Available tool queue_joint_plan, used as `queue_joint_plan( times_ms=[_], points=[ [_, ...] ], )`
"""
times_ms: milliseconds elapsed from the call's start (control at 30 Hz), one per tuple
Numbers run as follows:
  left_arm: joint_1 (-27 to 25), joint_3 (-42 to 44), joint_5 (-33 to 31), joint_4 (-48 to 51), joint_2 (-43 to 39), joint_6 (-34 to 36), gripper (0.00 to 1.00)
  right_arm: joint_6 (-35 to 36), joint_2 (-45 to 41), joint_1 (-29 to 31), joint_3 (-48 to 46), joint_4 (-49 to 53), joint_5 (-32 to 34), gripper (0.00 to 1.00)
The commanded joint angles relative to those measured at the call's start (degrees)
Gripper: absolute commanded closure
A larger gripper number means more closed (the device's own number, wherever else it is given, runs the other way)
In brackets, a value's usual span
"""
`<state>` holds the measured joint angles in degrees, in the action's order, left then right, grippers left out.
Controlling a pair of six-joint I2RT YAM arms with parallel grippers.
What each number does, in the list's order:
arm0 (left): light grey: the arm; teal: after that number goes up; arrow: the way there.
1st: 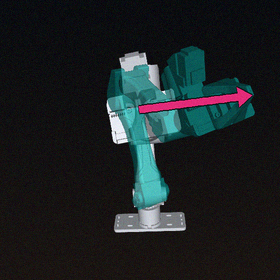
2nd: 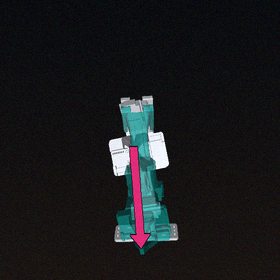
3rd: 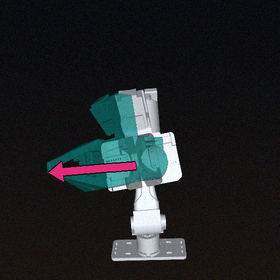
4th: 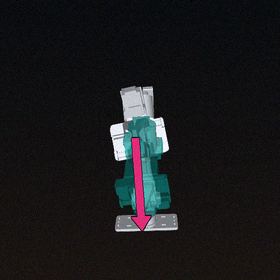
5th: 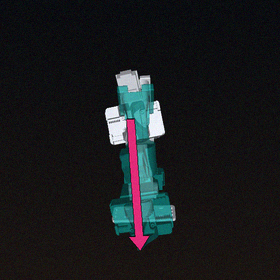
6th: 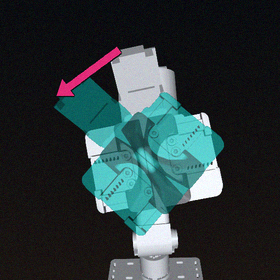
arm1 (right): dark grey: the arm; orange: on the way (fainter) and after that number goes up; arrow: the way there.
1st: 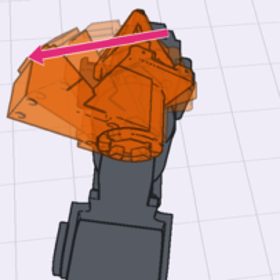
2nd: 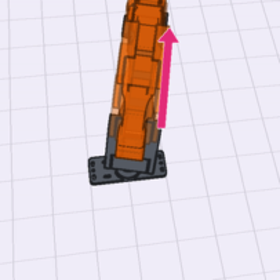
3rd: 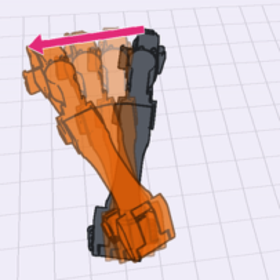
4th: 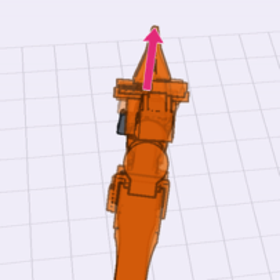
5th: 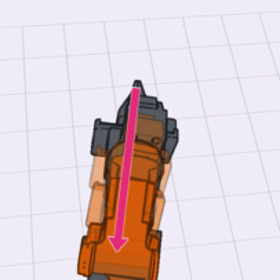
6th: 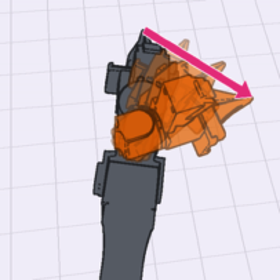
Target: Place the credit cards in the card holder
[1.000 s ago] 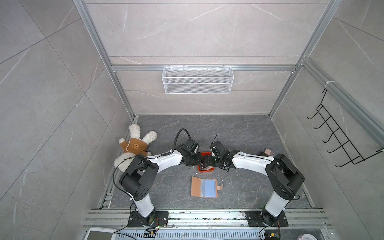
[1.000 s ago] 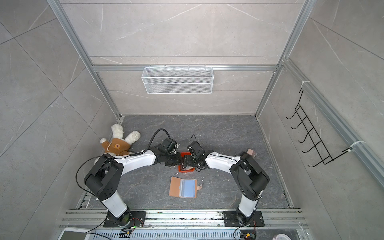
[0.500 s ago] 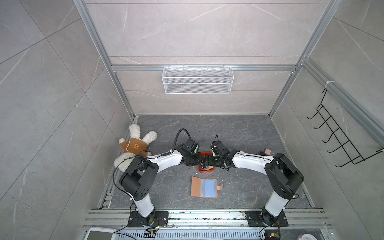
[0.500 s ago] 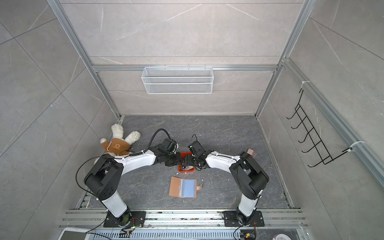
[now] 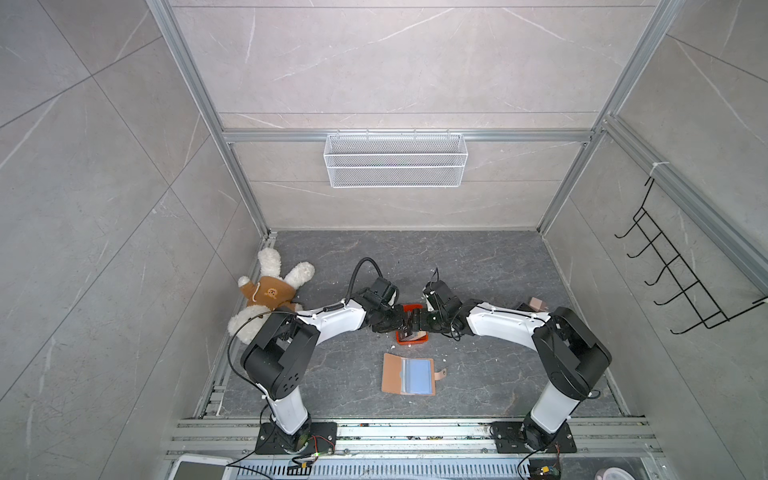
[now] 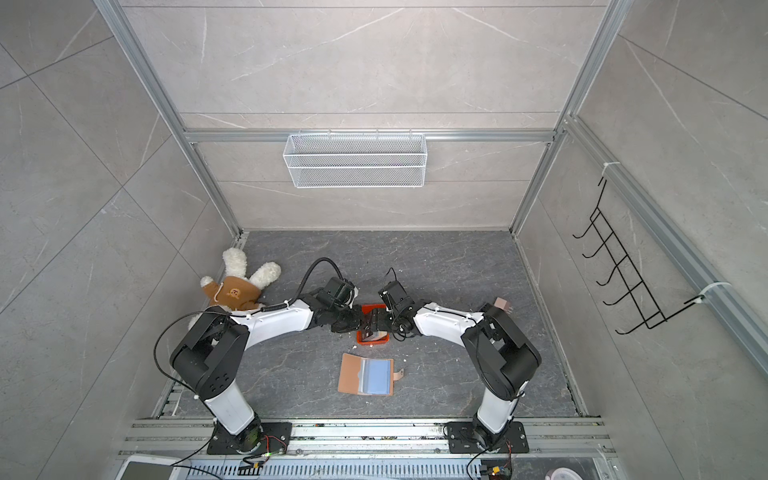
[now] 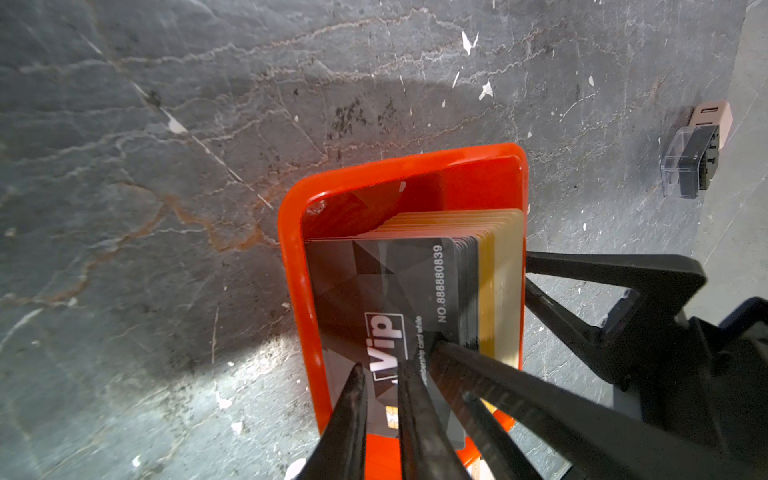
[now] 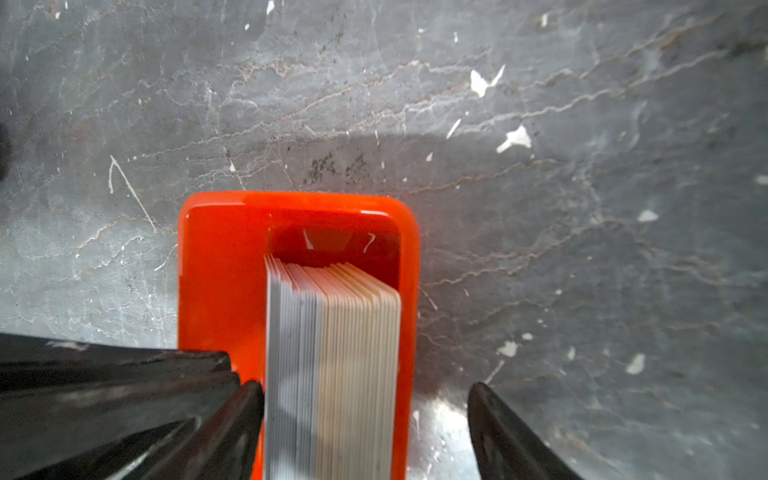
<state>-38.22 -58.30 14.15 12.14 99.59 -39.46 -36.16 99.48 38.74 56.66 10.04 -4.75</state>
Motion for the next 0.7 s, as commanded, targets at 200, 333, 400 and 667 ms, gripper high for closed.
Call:
queue_joint_plan(
  times_ms=[200, 333, 400, 667],
  points=[
    [0.44, -0.94, 0.85, 0.61, 1.08, -0.35, 0.80, 1.53, -2.58, -0.69, -0.94, 2.52, 0.89, 0.22],
    [0.45, -1.33, 1.47, 0.34, 1.94, -0.37, 0.78, 1.52, -3.15, -0.69, -1.27, 2.61, 0.97, 0.22],
    [0.50, -1.42, 1.83, 0.00, 2.34, -0.57, 0.78, 1.47, -3.48, -0.71, -1.24, 2.78, 0.89, 0.22],
    [0.47, -1.80, 2.55, -0.28, 3.18, -0.86, 0.77, 1.03, -5.38, -0.71, -1.37, 3.14, -0.20, 0.22]
  ],
)
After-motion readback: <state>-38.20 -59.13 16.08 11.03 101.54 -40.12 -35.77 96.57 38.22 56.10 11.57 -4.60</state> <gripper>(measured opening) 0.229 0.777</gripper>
